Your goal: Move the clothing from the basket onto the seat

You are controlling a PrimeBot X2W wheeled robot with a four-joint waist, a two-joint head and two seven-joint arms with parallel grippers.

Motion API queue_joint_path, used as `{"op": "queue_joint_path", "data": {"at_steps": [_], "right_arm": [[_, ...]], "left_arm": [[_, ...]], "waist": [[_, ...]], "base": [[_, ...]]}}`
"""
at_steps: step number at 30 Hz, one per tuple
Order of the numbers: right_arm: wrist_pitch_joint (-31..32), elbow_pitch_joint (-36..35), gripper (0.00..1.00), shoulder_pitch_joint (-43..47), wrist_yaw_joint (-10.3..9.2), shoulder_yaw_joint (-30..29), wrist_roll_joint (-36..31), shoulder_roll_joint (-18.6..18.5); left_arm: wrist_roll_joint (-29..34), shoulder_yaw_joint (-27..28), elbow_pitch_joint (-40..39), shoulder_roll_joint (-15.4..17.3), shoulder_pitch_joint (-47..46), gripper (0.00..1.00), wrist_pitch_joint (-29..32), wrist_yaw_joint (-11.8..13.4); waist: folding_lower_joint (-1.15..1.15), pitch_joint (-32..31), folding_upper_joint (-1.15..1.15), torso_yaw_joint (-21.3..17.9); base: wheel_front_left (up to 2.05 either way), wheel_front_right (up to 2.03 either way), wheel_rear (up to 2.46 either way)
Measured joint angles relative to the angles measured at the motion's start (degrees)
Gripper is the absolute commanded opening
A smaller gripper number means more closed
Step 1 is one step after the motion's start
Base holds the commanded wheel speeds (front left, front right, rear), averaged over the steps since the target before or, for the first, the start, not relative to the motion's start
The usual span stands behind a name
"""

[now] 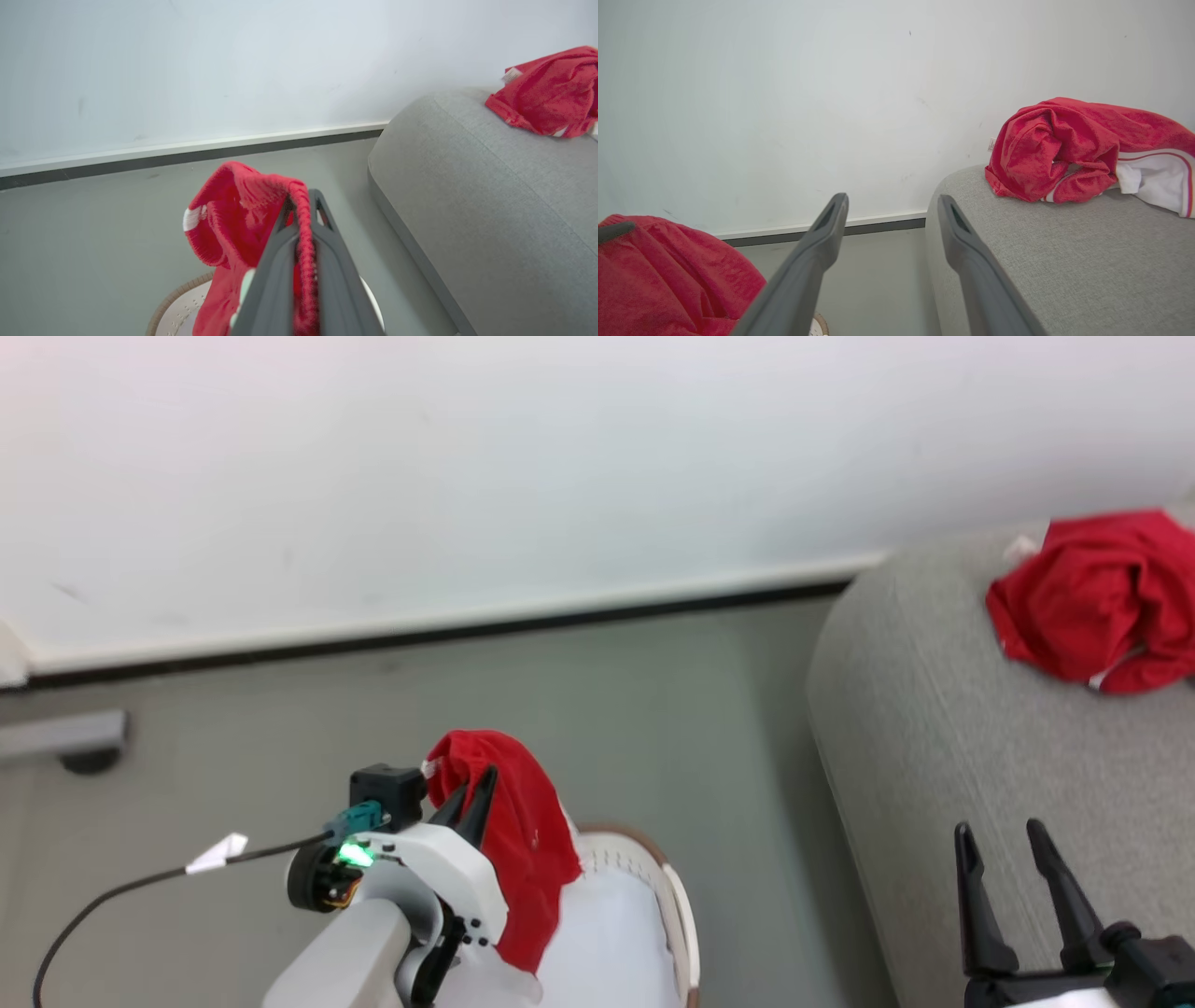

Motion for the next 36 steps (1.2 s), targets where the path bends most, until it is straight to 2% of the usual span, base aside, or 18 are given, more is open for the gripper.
{"op": "queue_joint_path", "data": {"at_steps": [8, 13, 22, 29, 31, 36], "right_arm": [[0.0, 0.2, 1.0, 2.2, 0.0, 0.3, -0.7, 0.0], [0.0, 0.2, 1.0, 2.9, 0.0, 0.6, -0.7, 0.0], [0.0, 0.1, 1.0, 4.4, 0.0, 2.0, -0.8, 0.0], [0.0, -0.5, 1.0, 4.4, 0.01, 4.6, -1.3, 0.0], [0.0, -0.7, 1.0, 4.4, 0.0, 5.5, 0.4, 0.0], [0.0, -1.6, 1.0, 2.5, 0.0, 9.9, 0.6, 0.0]], "left_arm": [[0.9, 2.9, -14.4, 2.6, 3.4, 0.0, -0.3, 3.8], [1.7, 4.3, -23.0, 4.7, 4.0, 0.0, -0.1, 6.4], [2.7, 4.4, -37.8, 6.9, 3.8, 0.0, 3.8, 10.2], [2.7, 4.0, -43.6, 7.9, 5.3, 0.0, 6.2, 11.9], [2.7, 3.9, -44.4, 8.1, 5.6, 0.0, 6.6, 12.2], [2.7, 3.6, -45.6, 8.4, 6.1, 0.0, 7.0, 12.5]], "waist": [[0.0, -7.3, 0.0, 2.2], [0.0, -9.0, 0.0, 2.8], [0.0, -10.1, 0.0, 3.5], [0.01, -10.2, 0.0, 3.4], [0.01, -10.2, 0.0, 3.4], [0.01, -10.2, 0.0, 3.6]], "base": [[0.0, 0.0, 0.0], [0.0, 0.0, 0.0], [0.0, 0.0, 0.0], [0.0, 0.0, 0.0], [0.0, 0.0, 0.0], [0.0, 0.0, 0.0]]}}
